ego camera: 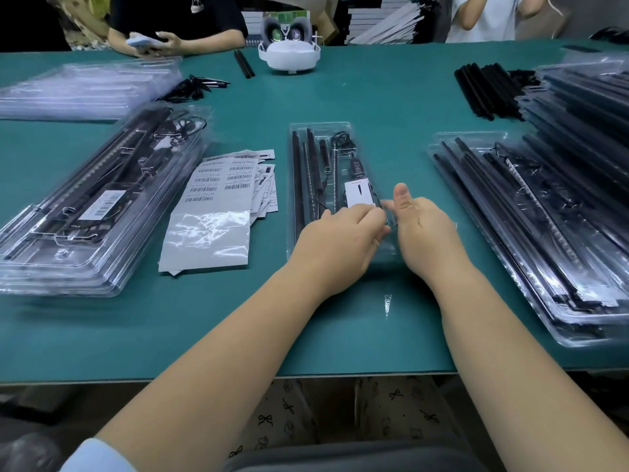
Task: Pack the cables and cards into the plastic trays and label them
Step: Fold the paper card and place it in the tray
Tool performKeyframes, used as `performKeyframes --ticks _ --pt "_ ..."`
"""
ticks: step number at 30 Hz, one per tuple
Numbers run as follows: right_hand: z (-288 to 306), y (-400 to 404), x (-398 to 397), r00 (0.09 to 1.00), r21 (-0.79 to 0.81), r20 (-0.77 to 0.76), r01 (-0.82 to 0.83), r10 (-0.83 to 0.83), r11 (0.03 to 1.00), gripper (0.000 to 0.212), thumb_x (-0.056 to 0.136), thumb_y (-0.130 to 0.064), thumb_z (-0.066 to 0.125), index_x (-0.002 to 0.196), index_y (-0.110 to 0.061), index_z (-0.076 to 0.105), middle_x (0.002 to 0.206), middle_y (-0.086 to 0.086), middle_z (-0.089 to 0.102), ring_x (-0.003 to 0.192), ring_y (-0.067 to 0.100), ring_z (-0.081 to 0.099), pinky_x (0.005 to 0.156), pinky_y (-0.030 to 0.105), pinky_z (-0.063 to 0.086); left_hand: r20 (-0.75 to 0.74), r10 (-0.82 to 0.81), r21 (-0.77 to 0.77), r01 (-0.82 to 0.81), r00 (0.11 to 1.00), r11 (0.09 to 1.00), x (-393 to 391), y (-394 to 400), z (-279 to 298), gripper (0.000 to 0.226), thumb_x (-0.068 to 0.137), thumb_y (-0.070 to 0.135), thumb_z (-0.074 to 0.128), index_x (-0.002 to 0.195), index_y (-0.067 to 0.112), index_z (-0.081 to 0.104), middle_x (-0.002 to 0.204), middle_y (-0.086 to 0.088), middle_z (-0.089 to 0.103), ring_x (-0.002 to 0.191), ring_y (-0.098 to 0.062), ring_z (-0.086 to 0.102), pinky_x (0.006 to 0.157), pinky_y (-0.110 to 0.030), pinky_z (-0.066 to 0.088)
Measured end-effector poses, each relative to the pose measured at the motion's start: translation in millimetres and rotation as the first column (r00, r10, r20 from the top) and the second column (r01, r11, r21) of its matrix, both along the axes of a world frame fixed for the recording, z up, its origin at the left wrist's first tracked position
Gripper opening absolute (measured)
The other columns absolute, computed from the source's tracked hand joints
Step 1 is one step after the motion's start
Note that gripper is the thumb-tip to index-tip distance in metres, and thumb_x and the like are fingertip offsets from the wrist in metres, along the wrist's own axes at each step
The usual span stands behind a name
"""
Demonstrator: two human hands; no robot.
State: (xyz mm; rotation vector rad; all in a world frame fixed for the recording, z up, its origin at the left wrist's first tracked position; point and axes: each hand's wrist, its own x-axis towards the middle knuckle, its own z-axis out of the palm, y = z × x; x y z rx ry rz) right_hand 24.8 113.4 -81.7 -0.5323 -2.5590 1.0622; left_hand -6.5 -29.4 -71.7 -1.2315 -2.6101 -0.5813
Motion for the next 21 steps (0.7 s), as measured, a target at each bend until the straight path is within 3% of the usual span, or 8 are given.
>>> performKeyframes --ticks 3,7,12,16,18,21 --pt "-0.3 1.2 -0.8 0.999 0.008 0.052 0.007 -0.007 1.000 0.091 0.078 -0.072 0.004 0.111 -0.012 0.064 0.115 0.003 0.055 0.117 0.024 0.041 0.079 0.032 0.016 0.009 0.012 -0.057 -0.012 1.000 0.998 0.0 -0.2 1.8 0.031 0.102 0.031 0.035 0.109 0.007 0.054 0.120 -0.002 0.057 0.092 -0.033 0.054 0.098 -0.054 0.038" --pt "3.0 3.5 0.3 0.993 0.077 0.118 -0.020 0.010 0.997 0.090 0.070 -0.079 0.001 0.115 -0.028 0.059 0.088 -0.015 0.044 0.105 0.019 0.037 0.081 0.036 0.025 -0.002 -0.001 -0.096 0.001 1.000 0.995 -1.5 -3.1 1.5 0.032 0.102 0.031 0.035 0.109 0.007 0.054 0.126 -0.002 0.056 0.094 -0.033 0.055 0.097 -0.052 0.039" --pt "21.7 15.8 -2.2 0.941 0.202 0.313 -0.196 0.126 0.960 0.093 0.062 -0.084 -0.005 0.123 -0.042 0.050 0.111 -0.005 0.048 0.104 0.021 0.047 0.086 0.042 0.041 -0.039 -0.028 -0.197 0.020 0.999 0.980 -3.7 -3.6 1.4 0.033 0.102 0.034 0.033 0.110 0.009 0.052 0.127 -0.005 0.054 0.099 -0.034 0.054 0.097 -0.051 0.039" --pt "25.4 21.9 -7.8 0.929 0.185 0.350 -0.193 0.119 0.963 0.093 0.060 -0.087 -0.001 0.119 -0.039 0.052 0.102 -0.009 0.049 0.094 0.018 0.049 0.074 0.038 0.038 -0.066 -0.043 -0.249 0.025 0.997 0.968 -4.5 -3.9 2.0 0.035 0.102 0.036 0.029 0.109 0.010 0.051 0.122 -0.006 0.053 0.098 -0.033 0.052 0.094 -0.048 0.041" --pt "22.5 21.7 -9.9 0.942 0.134 0.312 -0.172 0.123 0.976 0.095 0.060 -0.088 0.002 0.119 -0.034 0.054 0.104 -0.008 0.047 0.104 0.021 0.047 0.082 0.039 0.039 -0.073 -0.046 -0.269 0.024 0.996 0.963 -5.1 -4.6 2.7 0.036 0.102 0.037 0.027 0.110 0.010 0.050 0.122 -0.005 0.053 0.100 -0.032 0.051 0.093 -0.047 0.040" --pt "11.8 21.8 -12.3 0.954 0.080 0.297 -0.066 0.040 0.995 0.092 0.064 -0.089 0.009 0.126 -0.035 0.051 0.125 0.004 0.043 0.124 0.032 0.038 0.102 0.047 0.032 -0.061 -0.065 -0.204 0.051 0.996 0.978 -5.4 -6.3 2.6 0.038 0.101 0.035 0.029 0.110 0.007 0.054 0.126 -0.006 0.055 0.102 -0.033 0.054 0.093 -0.049 0.042"
